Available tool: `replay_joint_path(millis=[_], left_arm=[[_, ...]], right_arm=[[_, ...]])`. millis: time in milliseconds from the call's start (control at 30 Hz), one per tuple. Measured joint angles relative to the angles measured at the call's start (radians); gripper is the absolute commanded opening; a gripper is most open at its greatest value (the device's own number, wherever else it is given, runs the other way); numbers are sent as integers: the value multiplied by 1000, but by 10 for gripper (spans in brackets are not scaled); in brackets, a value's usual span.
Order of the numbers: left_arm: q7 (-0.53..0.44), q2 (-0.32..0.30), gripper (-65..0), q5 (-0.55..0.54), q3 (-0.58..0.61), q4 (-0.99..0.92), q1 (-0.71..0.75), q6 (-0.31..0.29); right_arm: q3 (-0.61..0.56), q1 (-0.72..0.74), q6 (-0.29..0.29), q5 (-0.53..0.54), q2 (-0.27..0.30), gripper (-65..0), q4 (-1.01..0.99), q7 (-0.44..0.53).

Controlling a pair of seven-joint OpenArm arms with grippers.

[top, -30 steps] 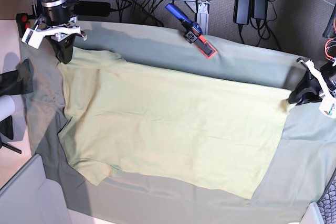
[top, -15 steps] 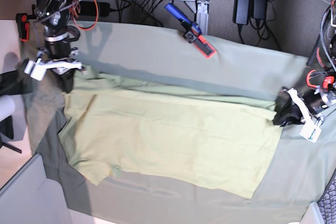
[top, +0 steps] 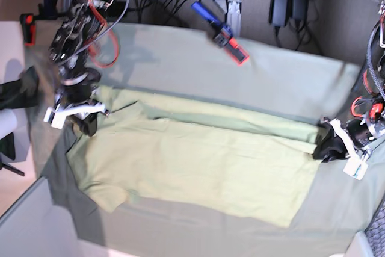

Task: Fold the T-shirt properly
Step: 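Drag the held shoulder edge toward the hem with both grippers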

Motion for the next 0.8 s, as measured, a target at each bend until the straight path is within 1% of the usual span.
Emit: replay_joint_path(millis=[67,133,200,267,333,367,467,500,533,633,700,733,800], left_arm=[[-4,0,-532,0,0,0,0,0],[-5,0,-497,1,0,0,0,0],[-19,0,-430,2,0,0,0,0],[-29,0,-346,0,0,-5,0,0],[-30,3,-301,-1,0,-25,-3,0],[-30,3,-299,-2,0,-40,-3,0],[-29,10,-299,1,0,-92,-12,0],[-27,13,-299,0,0,-111,-21,0],[-26,16,-299,-2,0,-127,-32,0],[-23,19,-299,-16,-3,-140,-57,4],[43,19,-299,-42,-20,-140,-71,8],[77,19,-300,-75,-36,-140,-73,12],[148,19,-300,-149,-85,-140,-72,13]], right_arm=[[-3,26,0,-11,4,-650,-16,2],[-3,43,0,-13,4,-650,-34,4],[-3,48,0,-14,3,-650,-52,3],[-3,48,0,-14,3,-650,-64,3],[-3,48,0,-14,3,-650,-70,4],[-3,48,0,-14,3,-629,-71,4],[-3,48,1,-17,3,-335,-72,3],[-3,48,0,-18,3,-264,-72,4],[-3,48,0,-18,3,-223,-72,3],[-3,48,0,10,3,-216,-72,3],[-3,48,0,24,3,-216,-71,3],[-1,48,0,35,3,-216,-66,-6],[18,48,0,57,1,-216,-46,-53]])
